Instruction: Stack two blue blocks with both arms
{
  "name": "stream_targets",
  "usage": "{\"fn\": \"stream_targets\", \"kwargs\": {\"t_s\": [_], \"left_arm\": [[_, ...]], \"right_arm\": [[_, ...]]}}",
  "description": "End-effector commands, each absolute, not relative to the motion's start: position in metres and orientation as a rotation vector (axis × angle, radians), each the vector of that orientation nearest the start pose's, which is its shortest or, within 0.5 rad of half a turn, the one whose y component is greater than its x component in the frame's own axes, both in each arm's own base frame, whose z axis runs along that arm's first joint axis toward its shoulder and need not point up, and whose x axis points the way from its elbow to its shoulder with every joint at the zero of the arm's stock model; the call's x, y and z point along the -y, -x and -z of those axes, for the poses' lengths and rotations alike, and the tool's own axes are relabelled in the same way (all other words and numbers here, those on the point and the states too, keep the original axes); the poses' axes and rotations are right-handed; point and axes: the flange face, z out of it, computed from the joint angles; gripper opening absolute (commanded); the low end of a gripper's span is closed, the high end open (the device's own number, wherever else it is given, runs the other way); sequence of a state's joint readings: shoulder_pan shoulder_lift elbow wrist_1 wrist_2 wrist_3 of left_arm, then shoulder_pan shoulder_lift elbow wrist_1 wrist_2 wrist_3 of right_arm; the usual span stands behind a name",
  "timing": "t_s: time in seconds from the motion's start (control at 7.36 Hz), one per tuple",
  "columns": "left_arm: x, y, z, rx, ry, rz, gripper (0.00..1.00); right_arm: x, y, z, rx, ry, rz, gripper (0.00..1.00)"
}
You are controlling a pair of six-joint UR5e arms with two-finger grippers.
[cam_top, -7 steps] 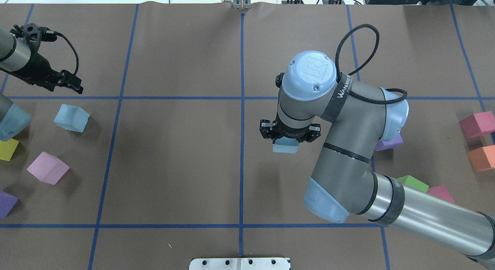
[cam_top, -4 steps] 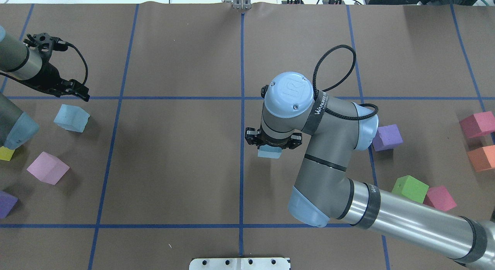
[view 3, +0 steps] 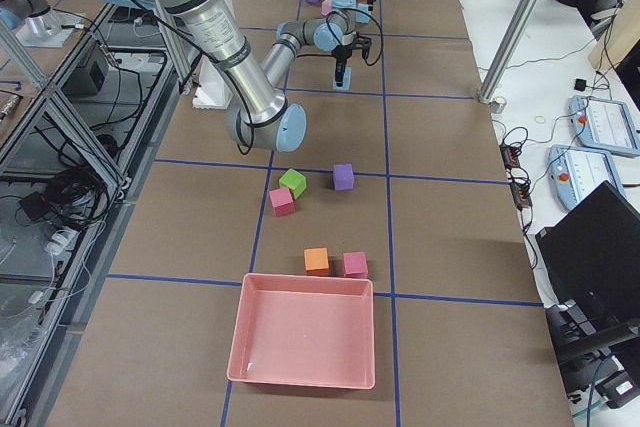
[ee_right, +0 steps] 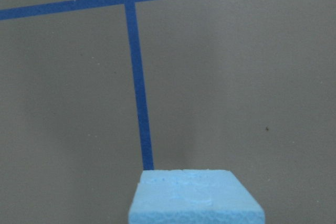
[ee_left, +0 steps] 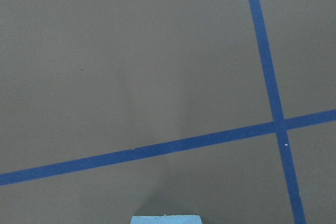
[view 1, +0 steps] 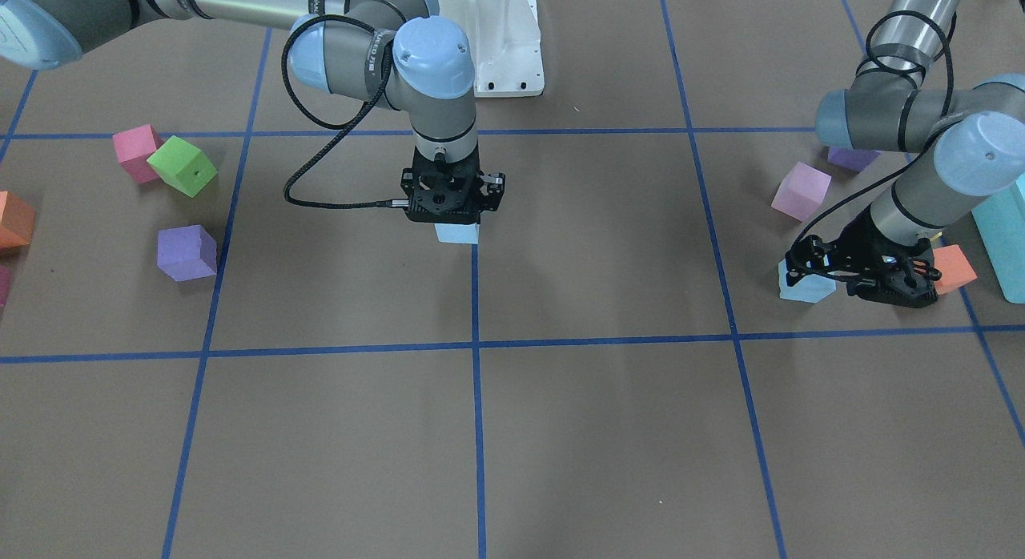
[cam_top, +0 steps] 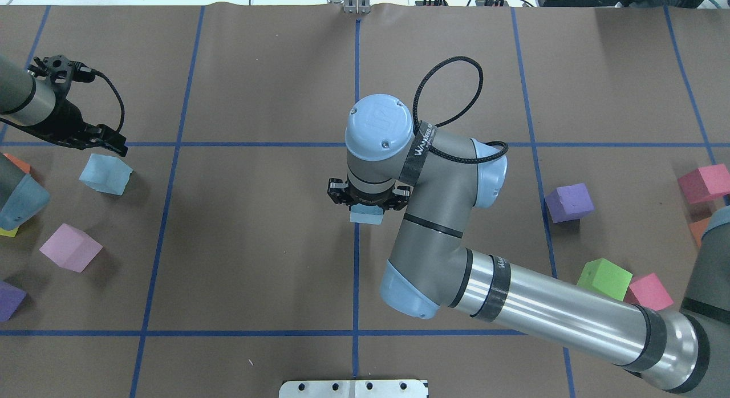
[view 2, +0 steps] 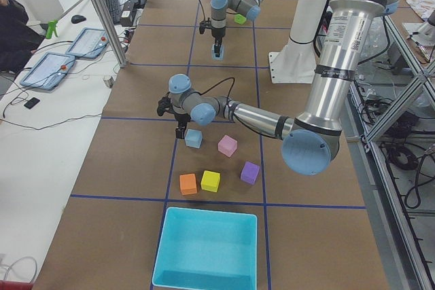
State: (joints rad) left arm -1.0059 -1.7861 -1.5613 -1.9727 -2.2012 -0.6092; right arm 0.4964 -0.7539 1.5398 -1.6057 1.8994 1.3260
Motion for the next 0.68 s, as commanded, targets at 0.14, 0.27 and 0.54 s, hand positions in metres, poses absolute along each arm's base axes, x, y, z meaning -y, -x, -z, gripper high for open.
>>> {"fn": "stream_targets", "kwargs": {"t_s": [0.14,0.27,0.54], "left_arm": [[0.5465,-0.2579,-0.5073,-0.834,-0.15,-0.15,0.98],[0.5464,-0.258,-0.5072,-0.835,-0.149,-0.151,0.98],[0.5455,-0.2576,-0.505,-0.839,-0.151,-0.151,0.98]], "right_arm": [[0.4413,0.6135,-0.1924,0.817,-0.004,-0.105,0.58],[0.4413,0.6137,-0.1879,0.823,-0.006,-0.107,0.58],[0.4368,0.617,-0.1879,0.822,-0.003,-0.102,0.6]]}}
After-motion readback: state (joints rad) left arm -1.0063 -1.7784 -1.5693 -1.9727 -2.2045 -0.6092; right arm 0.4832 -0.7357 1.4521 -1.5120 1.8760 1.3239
